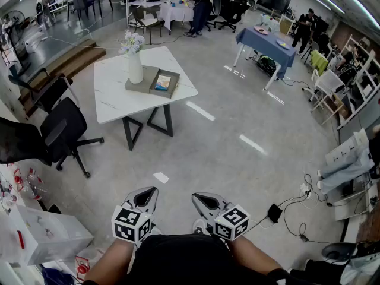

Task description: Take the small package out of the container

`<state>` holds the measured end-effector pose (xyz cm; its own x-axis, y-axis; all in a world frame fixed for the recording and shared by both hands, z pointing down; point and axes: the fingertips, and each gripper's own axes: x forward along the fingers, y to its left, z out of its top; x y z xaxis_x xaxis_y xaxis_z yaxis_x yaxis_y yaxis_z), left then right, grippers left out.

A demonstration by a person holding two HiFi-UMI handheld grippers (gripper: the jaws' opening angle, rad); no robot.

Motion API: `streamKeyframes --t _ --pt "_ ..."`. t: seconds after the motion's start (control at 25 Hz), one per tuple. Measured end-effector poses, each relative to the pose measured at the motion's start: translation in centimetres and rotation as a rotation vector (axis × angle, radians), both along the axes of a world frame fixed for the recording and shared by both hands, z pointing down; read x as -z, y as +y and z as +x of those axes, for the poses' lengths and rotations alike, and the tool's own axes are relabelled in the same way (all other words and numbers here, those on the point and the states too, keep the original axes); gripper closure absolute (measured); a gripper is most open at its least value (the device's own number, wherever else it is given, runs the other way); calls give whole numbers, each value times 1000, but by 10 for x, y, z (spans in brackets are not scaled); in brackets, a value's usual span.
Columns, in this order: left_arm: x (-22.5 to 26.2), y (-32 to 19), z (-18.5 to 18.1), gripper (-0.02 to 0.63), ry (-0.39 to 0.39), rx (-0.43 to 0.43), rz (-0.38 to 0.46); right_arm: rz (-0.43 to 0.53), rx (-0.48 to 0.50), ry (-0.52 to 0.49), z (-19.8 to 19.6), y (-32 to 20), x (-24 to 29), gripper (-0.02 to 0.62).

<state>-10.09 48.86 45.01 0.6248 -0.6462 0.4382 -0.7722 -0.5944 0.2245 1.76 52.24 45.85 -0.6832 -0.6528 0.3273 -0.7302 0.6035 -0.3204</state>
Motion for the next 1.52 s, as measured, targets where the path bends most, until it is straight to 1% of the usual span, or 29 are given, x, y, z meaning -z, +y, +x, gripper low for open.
streamKeyframes --t 0.28,0.4,0.52,0.68,0.76,0.92,0.96,1.08,1.24,1.4,1.52 --pt "3 2 3 603 -27 -15 23 3 -2 -2 0 3 2 597" --pt "3 0 3 603 -5 -17 10 1 -3 0 -1 2 1 597" --pt "1 2 0 603 -3 -11 6 -2 -4 0 -3 3 0 597" --pt "-3 2 -2 603 -7 -17 2 1 3 -36 -10 4 4 595" --pt "-4 2 -6 603 9 -15 -9 8 12 -38 -17 5 5 595" --pt "-4 2 -16 603 102 -7 -63 34 21 -3 -31 7 7 595" --pt "-4 3 -20 603 98 -5 -60 35 22 -3 -35 9 7 595" --pt "-6 5 -33 603 39 -12 -28 33 14 -1 -47 13 5 595" --pt "-6 6 -52 603 31 -22 -25 23 -21 -13 -62 10 3 595" --pt "-14 10 -72 603 -3 -29 -16 6 -59 -30 -75 14 -1 595" --pt "-20 9 -84 603 -7 -9 -16 -22 -84 -42 -78 22 -7 595"
